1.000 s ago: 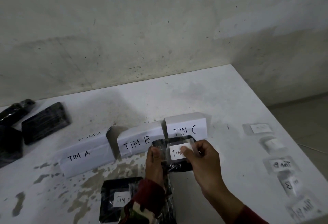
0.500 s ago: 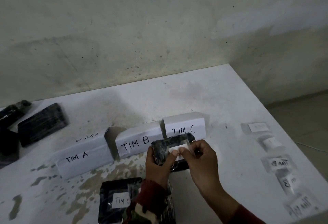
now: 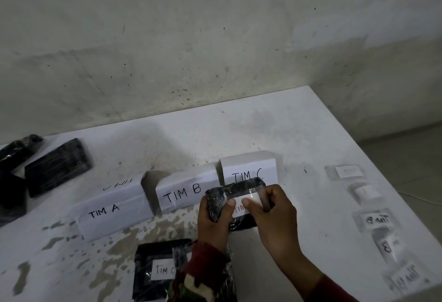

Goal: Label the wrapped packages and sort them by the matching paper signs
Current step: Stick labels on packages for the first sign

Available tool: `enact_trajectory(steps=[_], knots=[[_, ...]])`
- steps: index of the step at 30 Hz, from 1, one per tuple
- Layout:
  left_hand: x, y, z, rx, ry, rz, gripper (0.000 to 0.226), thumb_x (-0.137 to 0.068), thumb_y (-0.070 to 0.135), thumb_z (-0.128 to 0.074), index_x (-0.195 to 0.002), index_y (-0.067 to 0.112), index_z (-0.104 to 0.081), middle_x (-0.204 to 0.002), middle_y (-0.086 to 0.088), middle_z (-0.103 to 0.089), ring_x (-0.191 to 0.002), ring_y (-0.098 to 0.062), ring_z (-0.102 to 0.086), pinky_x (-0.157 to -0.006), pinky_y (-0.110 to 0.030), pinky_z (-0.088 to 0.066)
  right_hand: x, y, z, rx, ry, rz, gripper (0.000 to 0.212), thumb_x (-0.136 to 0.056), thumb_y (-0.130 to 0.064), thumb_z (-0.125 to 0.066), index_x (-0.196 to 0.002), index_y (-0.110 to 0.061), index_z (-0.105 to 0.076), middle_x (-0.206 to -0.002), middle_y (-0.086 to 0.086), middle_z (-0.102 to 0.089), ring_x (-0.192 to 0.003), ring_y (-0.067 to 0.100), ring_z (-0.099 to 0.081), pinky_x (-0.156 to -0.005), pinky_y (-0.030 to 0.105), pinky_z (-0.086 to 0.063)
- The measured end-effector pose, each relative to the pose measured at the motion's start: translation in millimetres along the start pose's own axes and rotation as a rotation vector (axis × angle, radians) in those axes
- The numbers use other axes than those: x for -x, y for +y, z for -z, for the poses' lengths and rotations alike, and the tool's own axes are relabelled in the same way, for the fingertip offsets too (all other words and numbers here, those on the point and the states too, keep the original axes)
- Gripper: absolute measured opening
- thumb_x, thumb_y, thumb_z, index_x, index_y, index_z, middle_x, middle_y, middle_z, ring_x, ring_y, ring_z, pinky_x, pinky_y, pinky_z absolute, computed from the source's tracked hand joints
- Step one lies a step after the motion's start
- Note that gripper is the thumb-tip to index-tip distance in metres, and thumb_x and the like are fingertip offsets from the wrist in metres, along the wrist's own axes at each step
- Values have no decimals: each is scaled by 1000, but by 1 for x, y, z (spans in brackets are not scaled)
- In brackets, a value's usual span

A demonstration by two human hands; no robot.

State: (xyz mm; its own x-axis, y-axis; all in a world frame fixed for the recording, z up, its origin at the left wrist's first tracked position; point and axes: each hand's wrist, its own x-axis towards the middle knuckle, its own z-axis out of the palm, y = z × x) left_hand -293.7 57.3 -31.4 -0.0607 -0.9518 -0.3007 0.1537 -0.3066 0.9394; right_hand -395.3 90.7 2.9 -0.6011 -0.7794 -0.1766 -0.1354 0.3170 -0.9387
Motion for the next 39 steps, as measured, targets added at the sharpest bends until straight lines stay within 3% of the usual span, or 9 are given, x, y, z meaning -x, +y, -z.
enact_trajectory(steps=[4, 7, 11, 15, 21, 26, 28, 35, 39], knots=[[2, 4, 2, 58, -3, 33, 18, -75, 28, -66, -92, 32, -64, -84, 10, -73, -76, -7, -69, -59, -19, -52, -7, 3, 8, 70, 75, 39, 37, -66, -25, -81, -80, -32, -47, -84, -15, -52, -79, 3, -55, -60, 15, -45], [-1, 6, 5, 58, -18, 54, 17, -79, 27, -61, -95, 22, -61, -75, 7, -73, -68, -7, -68, -54, -19, -52, -14, 5, 15, 18, -42, -72, 43, -67, -29, -80, -98, -30, -51, -94, -19, -54, -84, -1, -55, -64, 13, -44], [-2, 8, 4, 46, -31, 73, 7, -88, 19, -53, -90, 15, -59, -65, 3, -71, -59, -8, -67, -50, -17, -51, -14, 9, 15, -71, -191, -106, 7, -80, -28, -68, -76, -24, -64, -79, -5, -71, -69, 5, -68, -55, 12, -50], [-1, 6, 5, 71, 8, 88, 14, -89, 22, -49, -82, 18, -60, -67, -2, -71, -60, -13, -68, -50, -21, -53, -17, 12, 13, -12, -113, -76, 33, -89, -30, -56, -74, -1, -64, -77, 17, -69, -76, 32, -64, -62, 28, -46], [-2, 4, 8, 10, 48, 77, 26, -94, 28, -40, -81, 17, -60, -66, -2, -71, -60, -12, -68, -50, -20, -53, -18, 11, 13, -14, -88, -57, 40, -93, -29, -49, -72, 4, -61, -77, 25, -65, -76, 39, -60, -64, 29, -42], [2, 6, 5, -78, 29, 35, 32, -96, 31, -35, -85, 18, -62, -68, 1, -71, -62, -5, -67, -52, -13, -50, -12, 3, 8, -19, -164, -35, 24, -78, -39, -67, -66, -20, -61, -60, -8, -66, -58, -1, -61, -48, 9, -43], [3, 7, 4, -108, 43, 15, 32, -96, 29, -34, -84, 16, -61, -69, 0, -69, -60, -4, -66, -51, -12, -50, -13, 3, 6, 5, -163, -18, 21, -82, -36, -64, -67, -21, -60, -62, -7, -65, -58, 1, -61, -47, 9, -43], [5, 8, 2, -149, 90, -20, 33, -96, 27, -33, -80, 11, -57, -81, -13, -64, -78, -27, -61, -66, -29, -52, -14, 6, 6, 63, -107, -4, 47, -96, -33, -37, -65, -1, -52, -59, 9, -49, -57, 17, -47, -53, 27, -33], [7, 14, 0, -166, 26, 23, 52, -90, 44, -30, -112, 5, -56, -106, -17, -63, -101, -33, -60, -87, -45, -52, -14, 10, 7, -1, -148, -37, 40, -91, -40, -47, -75, -6, -58, -70, 9, -64, -66, 20, -61, -56, 23, -43]])
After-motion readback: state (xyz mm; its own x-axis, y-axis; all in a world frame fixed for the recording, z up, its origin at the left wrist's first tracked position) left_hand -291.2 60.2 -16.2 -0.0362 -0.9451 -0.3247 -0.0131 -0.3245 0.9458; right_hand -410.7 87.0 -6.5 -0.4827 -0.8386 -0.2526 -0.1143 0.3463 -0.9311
